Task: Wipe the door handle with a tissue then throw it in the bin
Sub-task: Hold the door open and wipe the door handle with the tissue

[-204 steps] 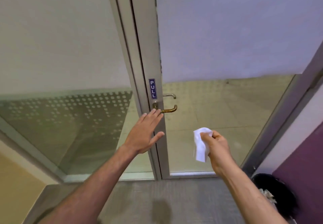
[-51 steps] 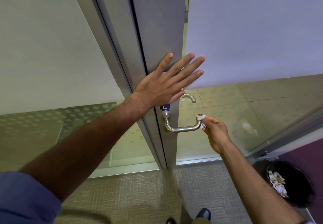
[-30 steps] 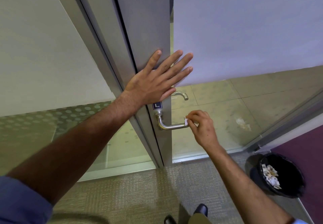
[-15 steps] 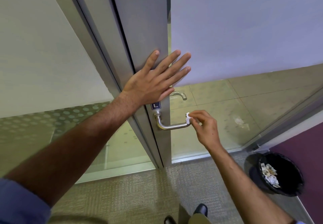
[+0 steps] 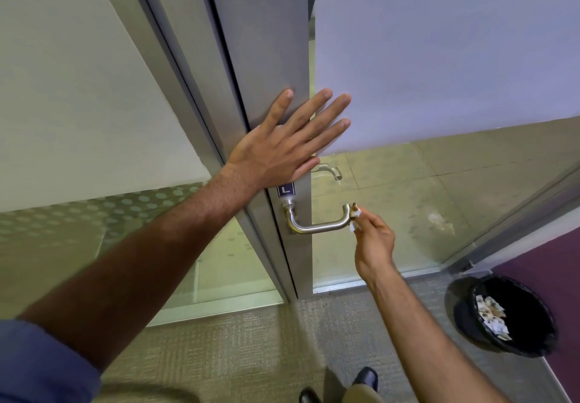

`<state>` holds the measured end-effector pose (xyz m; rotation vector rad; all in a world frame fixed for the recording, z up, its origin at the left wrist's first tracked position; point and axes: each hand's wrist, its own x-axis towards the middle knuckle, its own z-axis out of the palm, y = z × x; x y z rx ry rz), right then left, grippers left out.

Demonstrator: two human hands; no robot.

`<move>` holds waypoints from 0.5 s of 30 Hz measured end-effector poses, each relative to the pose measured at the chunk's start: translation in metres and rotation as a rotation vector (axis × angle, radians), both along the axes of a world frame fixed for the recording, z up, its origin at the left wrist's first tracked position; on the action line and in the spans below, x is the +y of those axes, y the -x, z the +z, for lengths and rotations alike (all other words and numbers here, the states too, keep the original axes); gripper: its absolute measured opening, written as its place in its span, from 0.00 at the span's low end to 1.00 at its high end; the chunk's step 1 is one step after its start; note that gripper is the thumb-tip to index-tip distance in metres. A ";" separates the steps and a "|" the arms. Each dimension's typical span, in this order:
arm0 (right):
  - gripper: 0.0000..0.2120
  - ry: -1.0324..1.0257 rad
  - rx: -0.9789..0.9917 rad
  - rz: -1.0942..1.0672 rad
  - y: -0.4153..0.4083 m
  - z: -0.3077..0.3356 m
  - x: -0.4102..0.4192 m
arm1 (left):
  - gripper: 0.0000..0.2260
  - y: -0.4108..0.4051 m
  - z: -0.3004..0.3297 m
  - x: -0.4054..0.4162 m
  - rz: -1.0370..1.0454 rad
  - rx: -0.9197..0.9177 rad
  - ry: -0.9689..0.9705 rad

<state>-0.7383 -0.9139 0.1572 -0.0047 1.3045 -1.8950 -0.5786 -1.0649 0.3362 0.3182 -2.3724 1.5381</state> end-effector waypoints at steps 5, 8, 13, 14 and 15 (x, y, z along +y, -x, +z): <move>0.07 -0.055 -0.204 0.142 -0.023 -0.013 0.010 | 0.35 -0.001 0.000 0.000 -0.006 0.008 0.011; 0.08 0.079 -0.434 0.250 -0.061 -0.021 0.007 | 0.35 -0.001 -0.001 0.000 -0.001 0.008 0.006; 0.12 0.157 -0.789 0.257 -0.095 -0.012 -0.026 | 0.34 -0.001 0.001 0.000 0.000 -0.001 0.003; 0.12 0.158 -0.831 0.247 -0.098 -0.011 -0.032 | 0.34 -0.001 0.001 0.000 -0.002 -0.003 0.004; 0.12 0.157 -0.873 0.235 -0.102 -0.011 -0.037 | 0.34 -0.001 0.001 0.000 -0.003 -0.004 0.004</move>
